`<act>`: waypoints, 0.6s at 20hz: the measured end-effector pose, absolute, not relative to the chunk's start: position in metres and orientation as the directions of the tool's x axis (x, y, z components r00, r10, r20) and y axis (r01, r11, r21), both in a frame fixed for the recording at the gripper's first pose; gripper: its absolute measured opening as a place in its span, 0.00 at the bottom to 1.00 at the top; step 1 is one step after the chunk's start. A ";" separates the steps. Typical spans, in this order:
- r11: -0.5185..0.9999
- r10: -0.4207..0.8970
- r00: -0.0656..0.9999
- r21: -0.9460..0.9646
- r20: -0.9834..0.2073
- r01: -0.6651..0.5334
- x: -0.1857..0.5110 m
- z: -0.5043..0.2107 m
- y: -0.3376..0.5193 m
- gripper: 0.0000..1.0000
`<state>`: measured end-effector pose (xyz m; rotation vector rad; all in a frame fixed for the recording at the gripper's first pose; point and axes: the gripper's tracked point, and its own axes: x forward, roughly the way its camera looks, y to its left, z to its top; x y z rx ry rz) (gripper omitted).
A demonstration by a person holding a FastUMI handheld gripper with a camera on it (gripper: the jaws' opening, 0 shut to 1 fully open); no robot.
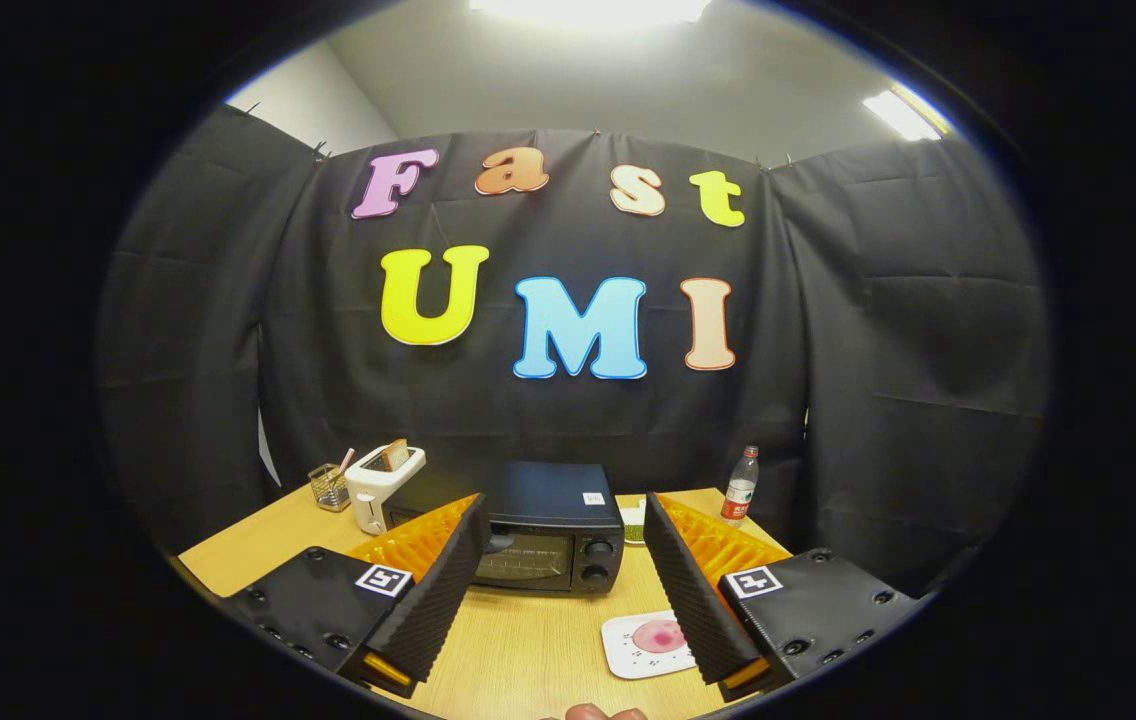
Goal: Open the toaster oven, put the food inside, and close the toaster oven door.
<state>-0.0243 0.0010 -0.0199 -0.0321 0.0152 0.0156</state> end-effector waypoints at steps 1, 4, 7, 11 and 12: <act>0.999 0.019 1.000 -0.033 -0.020 -0.019 -0.025 -0.022 0.002 0.98; 0.999 0.031 0.999 -0.031 -0.022 -0.031 -0.025 -0.020 0.011 0.98; 0.999 0.039 0.999 -0.035 -0.017 -0.039 -0.023 -0.016 0.019 0.98; 0.999 0.047 0.999 -0.022 -0.019 -0.047 -0.014 -0.013 0.034 0.98; 0.999 0.048 0.999 -0.023 -0.023 -0.049 -0.012 -0.013 0.039 0.98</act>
